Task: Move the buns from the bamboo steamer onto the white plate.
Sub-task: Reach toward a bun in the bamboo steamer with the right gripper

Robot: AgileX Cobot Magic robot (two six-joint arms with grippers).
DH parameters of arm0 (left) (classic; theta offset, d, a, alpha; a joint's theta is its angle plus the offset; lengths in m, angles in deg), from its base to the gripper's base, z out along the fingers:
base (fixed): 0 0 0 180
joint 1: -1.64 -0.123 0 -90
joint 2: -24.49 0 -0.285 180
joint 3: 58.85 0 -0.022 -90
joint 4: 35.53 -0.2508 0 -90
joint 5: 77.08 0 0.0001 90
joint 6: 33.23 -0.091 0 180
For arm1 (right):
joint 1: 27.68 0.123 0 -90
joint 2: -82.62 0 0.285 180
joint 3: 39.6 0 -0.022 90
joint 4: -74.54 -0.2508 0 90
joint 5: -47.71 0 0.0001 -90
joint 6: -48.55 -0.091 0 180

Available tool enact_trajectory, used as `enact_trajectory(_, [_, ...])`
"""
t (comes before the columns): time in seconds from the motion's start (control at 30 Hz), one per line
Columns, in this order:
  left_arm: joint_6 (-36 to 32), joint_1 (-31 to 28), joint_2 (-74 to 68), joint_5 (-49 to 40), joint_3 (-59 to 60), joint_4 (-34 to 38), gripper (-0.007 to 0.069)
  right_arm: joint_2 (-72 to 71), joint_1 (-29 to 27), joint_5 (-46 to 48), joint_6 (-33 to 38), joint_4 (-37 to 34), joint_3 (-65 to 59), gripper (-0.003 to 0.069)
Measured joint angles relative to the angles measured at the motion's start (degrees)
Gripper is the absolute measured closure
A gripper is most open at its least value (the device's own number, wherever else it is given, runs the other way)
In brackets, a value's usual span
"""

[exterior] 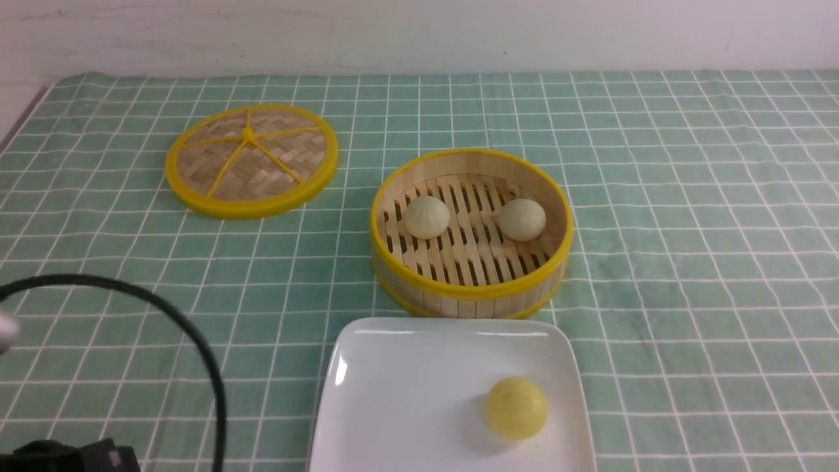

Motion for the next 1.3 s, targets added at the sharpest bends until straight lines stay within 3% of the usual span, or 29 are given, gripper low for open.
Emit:
enact_trajectory(0.03, [-2.88,0.0,-5.67,-3.47,-2.32,-0.06,0.0623,9.87,0.0,8.28,-0.59,5.46,4.2,0.0659])
enact_trajectory(0.13, [-7.15,0.0,-12.87,-6.28,-5.21,-0.12,0.0623,23.28,0.0,12.8,1.79,6.79,10.31,0.0657])
enact_trajectory(0.2, [-8.32,0.0,-15.15,-6.4,-5.95,-0.12,0.0623,27.33,0.18,13.36,4.04,4.77,12.67,0.0657])
enact_trajectory(0.3, [-9.57,0.0,-19.68,-6.4,-6.6,-0.17,0.0621,40.59,4.02,13.19,12.37,-6.71,20.16,0.0648])
enact_trajectory(0.47, [-9.76,0.0,-21.85,-5.87,-6.6,-0.17,0.0612,52.85,12.22,11.19,16.27,-10.44,33.95,0.061])
enact_trajectory(0.63, [-9.88,0.0,-22.05,-5.23,-6.6,-0.29,0.0606,64.51,19.12,10.11,8.29,-0.88,52.01,0.049])
enact_trajectory(0.77, [-9.93,0.0,-22.12,-5.05,-6.6,-0.34,0.0602,76.5,23.5,10.59,1.06,9.24,66.97,0.0331])
enact_trajectory(0.83, [-9.93,0.0,-22.12,-5.05,-6.6,-0.34,0.0601,81.27,24.72,12.84,-1.64,13.02,72.93,0.0289])
enact_trajectory(1.03, [-9.93,0.0,-22.12,-4.98,-6.6,-0.34,0.0594,92.99,26.26,21.41,-9.02,23.37,89.53,0.0277])
enact_trajectory(1.23, [-9.93,0.0,-22.12,-4.98,-6.6,-0.57,0.0589,98.73,26.26,22.36,-10.87,26.58,95.66,0.0333])
enact_trajectory(1.3, [-9.93,0.0,-22.12,-5.04,-6.6,-0.75,0.0584,99.85,26.26,22.3,-10.72,26.58,96.14,0.0393])
